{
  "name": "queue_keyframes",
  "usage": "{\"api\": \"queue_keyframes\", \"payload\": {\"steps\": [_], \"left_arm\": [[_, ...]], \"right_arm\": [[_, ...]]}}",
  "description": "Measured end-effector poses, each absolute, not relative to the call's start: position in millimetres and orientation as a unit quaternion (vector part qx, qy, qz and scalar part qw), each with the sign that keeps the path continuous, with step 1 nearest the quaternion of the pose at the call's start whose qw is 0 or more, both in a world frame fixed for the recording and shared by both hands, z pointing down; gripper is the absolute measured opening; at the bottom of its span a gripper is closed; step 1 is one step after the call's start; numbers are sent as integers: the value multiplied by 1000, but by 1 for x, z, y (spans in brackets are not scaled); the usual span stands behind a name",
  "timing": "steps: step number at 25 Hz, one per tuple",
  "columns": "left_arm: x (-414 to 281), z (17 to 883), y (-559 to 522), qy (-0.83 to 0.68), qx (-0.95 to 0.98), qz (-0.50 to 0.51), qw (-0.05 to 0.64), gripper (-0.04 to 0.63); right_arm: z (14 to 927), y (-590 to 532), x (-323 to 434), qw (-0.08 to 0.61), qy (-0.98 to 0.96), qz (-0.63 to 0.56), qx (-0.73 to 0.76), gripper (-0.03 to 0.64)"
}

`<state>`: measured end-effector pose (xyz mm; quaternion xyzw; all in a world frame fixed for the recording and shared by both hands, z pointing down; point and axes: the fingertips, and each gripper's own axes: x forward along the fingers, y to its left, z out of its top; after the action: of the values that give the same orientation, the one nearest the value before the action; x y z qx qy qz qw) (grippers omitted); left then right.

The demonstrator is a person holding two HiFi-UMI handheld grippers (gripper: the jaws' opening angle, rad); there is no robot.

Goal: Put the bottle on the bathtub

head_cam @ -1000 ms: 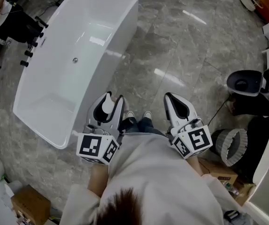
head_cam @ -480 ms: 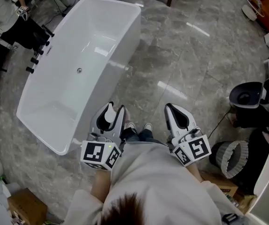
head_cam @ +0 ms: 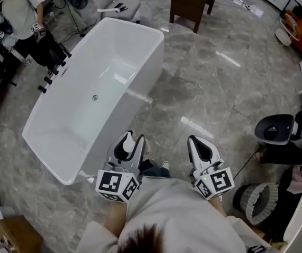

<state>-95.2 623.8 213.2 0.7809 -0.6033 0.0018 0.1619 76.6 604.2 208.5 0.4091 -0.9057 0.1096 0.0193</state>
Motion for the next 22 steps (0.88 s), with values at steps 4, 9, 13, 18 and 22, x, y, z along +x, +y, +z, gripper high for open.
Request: {"api": "queue_keyframes", "payload": {"steps": [4,9,13,18,22], "left_arm": [[-94,208,620,-603,781,1,163,198],[-96,211,606,-601,781,4,171,198],[-102,215,587,-597,782,6,179,199],[-110,218,558,-583,791,7,185,198],[-122,218,531,-573,799,8,183,199]], "right_arm": [[207,603,79,17,-904,117,410,-2],[211,591,79,23,-901,126,414,-2],[215,574,75,30,-897,133,420,-2],[213,541,63,35,-894,131,428,-2],[210,514,45,34,-893,126,430,-2]]}}
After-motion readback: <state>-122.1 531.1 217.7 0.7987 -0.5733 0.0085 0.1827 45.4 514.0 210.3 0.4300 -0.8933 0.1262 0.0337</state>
